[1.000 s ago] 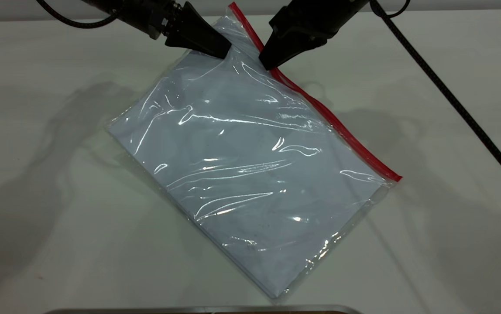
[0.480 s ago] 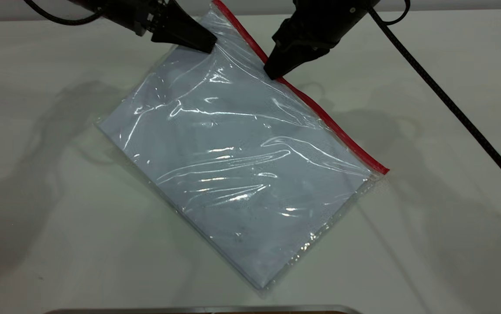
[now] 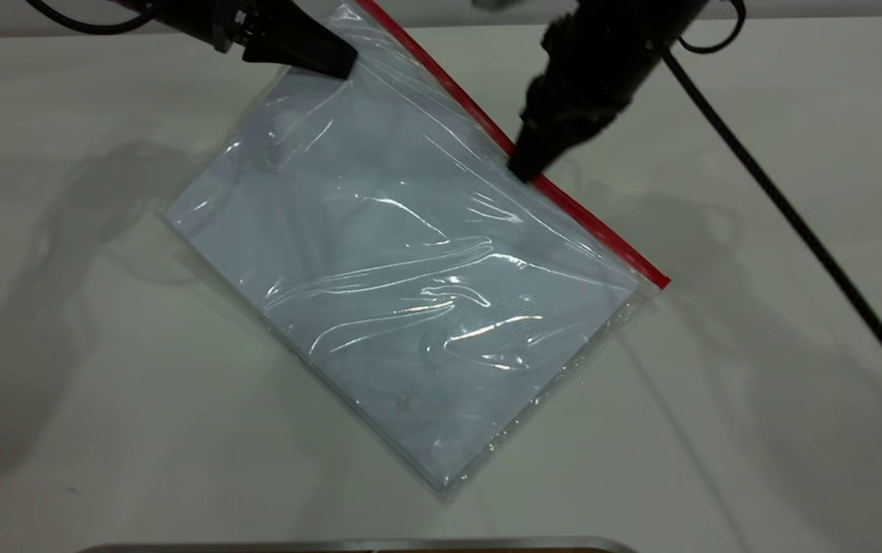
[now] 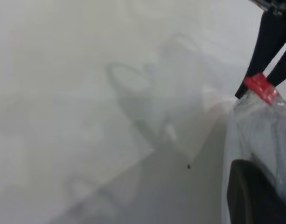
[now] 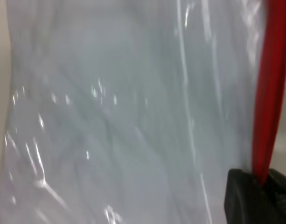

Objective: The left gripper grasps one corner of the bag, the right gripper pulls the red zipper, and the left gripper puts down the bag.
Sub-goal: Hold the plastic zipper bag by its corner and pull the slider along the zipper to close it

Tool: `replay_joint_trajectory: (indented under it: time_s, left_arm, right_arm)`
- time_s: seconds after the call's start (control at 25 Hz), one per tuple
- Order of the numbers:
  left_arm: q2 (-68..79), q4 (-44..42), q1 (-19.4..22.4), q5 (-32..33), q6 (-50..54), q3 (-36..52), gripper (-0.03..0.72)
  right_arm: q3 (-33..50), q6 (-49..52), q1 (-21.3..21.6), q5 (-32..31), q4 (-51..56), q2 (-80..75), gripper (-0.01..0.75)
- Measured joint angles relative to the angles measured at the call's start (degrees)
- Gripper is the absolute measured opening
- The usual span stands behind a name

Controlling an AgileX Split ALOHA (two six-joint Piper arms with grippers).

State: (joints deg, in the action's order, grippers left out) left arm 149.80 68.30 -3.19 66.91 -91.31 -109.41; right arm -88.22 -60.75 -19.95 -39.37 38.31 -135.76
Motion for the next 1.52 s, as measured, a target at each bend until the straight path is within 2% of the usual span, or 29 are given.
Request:
replay_joint_trajectory:
  time_s: [0.28, 0.56, 0.84, 1.04, 1.16, 1.28, 1.36, 1.52]
  left_arm:
    - [0.0, -0.34, 0.16, 0.0, 0.0, 0.0, 0.053]
    - [0.0, -2.41, 0.16, 0.0, 0.0, -0.02, 0.053]
    - [0.0, -3.52, 0.16, 0.0, 0.04, -0.02, 0.053]
    - [0.0, -5.95, 0.16, 0.0, 0.04, -0.02, 0.053]
    - [-0.06, -6.7, 0.23, 0.0, -0.01, -0.07, 0.053]
    - [-0.06, -7.59, 0.41, 0.0, -0.01, -0.08, 0.064]
    - [-0.06, -8.35, 0.6, -0.07, 0.07, -0.08, 0.092]
    - [-0.06, -8.6, 0.72, -0.19, 2.72, -0.08, 0.26]
  right_arm:
    - [0.0, 4.25, 0.06, -6.12, -9.5, -0.14, 0.036]
    - [0.0, 7.3, 0.06, -16.07, -19.3, -0.14, 0.036]
    - [0.0, 8.66, 0.06, -23.13, -22.34, -0.14, 0.039]
    - [0.0, 9.54, 0.06, -23.91, -22.38, -0.14, 0.046]
    - [0.0, 11.25, 0.06, -22.23, -22.52, -0.14, 0.059]
    - [0.11, 12.59, 0.06, -19.4, -22.38, -0.14, 0.097]
    - [0.11, 12.78, 0.12, -17.77, -21.35, -0.14, 0.155]
    - [-0.38, 12.97, 0.23, -15.82, -19.55, -0.14, 0.34]
